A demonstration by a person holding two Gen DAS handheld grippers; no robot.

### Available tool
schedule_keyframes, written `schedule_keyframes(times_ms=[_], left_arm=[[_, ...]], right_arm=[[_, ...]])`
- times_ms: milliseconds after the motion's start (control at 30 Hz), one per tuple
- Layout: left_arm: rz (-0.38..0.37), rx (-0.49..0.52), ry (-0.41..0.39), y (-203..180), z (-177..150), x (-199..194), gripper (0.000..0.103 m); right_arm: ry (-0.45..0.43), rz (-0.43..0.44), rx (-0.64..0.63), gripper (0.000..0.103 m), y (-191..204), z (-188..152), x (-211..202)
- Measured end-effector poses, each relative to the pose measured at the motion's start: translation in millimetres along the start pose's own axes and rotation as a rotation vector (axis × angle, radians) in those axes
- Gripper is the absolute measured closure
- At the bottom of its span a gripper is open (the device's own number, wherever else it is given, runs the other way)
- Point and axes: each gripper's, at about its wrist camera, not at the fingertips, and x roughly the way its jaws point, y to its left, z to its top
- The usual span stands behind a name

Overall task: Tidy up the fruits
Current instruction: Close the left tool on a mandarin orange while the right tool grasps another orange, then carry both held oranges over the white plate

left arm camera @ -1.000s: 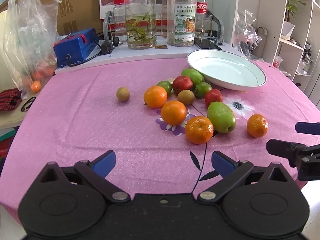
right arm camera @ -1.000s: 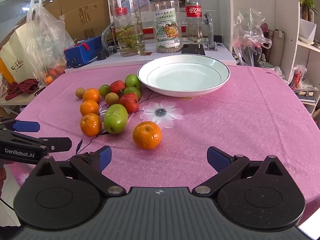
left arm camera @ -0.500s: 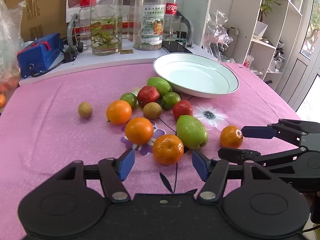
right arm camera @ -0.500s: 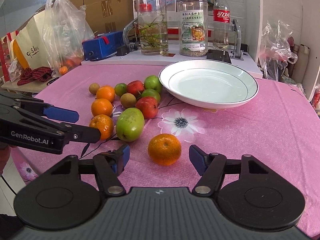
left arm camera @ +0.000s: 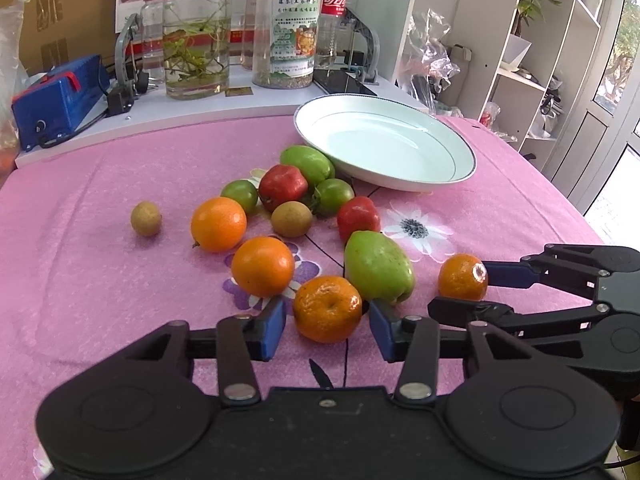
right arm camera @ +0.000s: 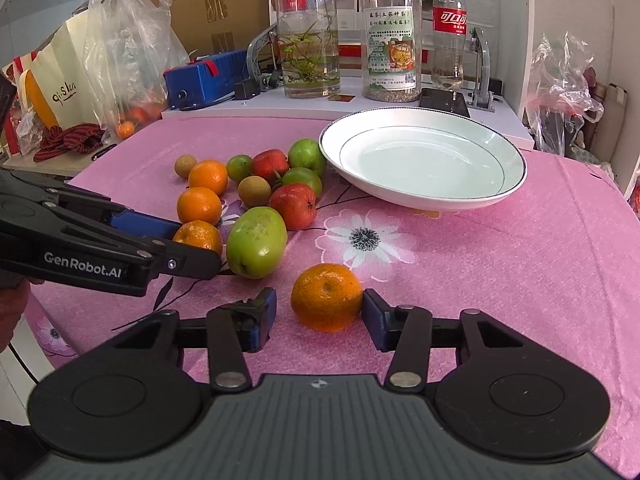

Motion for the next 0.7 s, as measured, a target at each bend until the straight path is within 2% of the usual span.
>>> schedule_keyframes(times_ms=[100, 133, 433, 533, 700], left_arm=[[-0.001, 0.004, -0.002, 0.4, -0.5, 1.2, 0.000], [0.000, 0.005, -0.003, 0.2, -0.8, 1.1, 0.000], [0.010, 0.028, -0.056, -1.9, 1.5, -20.1, 0.002], [0.021, 0.057, -0.107, -4.7, 18.8, -27.9, 0.002], [-0.015, 0.071, -0.187, -6.8, 65.0, -30.9, 0.002]], right_arm=[[0.001, -0.003, 0.001, 0.032, -0.1, -1.1, 1.3], [-0.003, -0.005, 0.000, 0.037, 0.3, -1.6, 1.1], [-0.043, 0.001, 0.021, 0.038, -4.6, -0.6, -11.3], [-0.081, -0.010, 0.028, 0.038, -13.4, 9.2, -20.6], [-0.186, -0.056, 0.022, 0.038, -35.3, 38.4, -37.9]])
